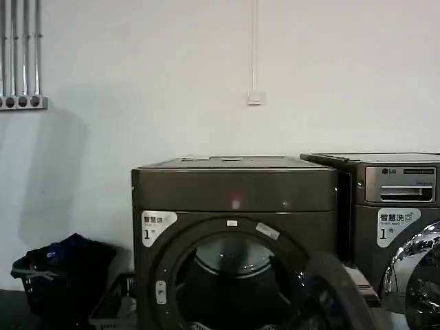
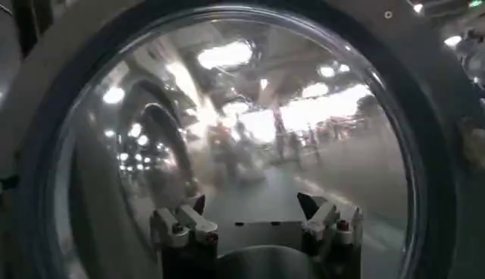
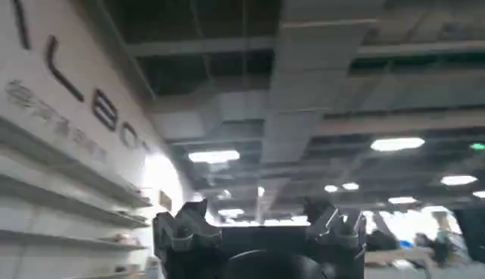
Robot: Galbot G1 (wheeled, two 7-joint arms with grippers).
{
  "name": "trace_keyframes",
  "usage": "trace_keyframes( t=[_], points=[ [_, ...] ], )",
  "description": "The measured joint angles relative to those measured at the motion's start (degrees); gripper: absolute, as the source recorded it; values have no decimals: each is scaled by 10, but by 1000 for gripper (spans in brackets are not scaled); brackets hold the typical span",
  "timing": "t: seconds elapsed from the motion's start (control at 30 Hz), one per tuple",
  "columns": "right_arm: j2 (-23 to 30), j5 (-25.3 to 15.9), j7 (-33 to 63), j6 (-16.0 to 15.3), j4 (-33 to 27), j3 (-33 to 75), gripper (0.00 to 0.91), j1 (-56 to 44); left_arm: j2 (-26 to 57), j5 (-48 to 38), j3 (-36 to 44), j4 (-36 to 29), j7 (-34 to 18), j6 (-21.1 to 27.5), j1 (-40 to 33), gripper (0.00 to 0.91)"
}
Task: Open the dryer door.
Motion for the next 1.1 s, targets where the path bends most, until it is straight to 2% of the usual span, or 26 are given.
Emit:
trace_keyframes(
  t=[0.07,0.3,0.47,0.6,0.8,1.1],
  points=[
    [-3,-4,28,-20,2,2,907,-5,-15,0,8,8,-2,0,-7,907],
    [-8,-34,72,-28,3,13,907,-22,-68,-1,40,34,-2,0,-30,907],
    [1,-61,99,-60,6,26,907,-26,-100,1,53,52,-2,0,-35,907],
    [12,-79,83,-46,-4,41,907,-33,-124,4,62,64,-2,-1,-36,907],
    [17,-76,79,-36,-12,54,907,-39,-153,5,68,76,-2,-3,-38,907],
    [16,-75,75,-35,1,46,907,-33,-116,0,50,42,-5,-3,-27,907]
  ],
)
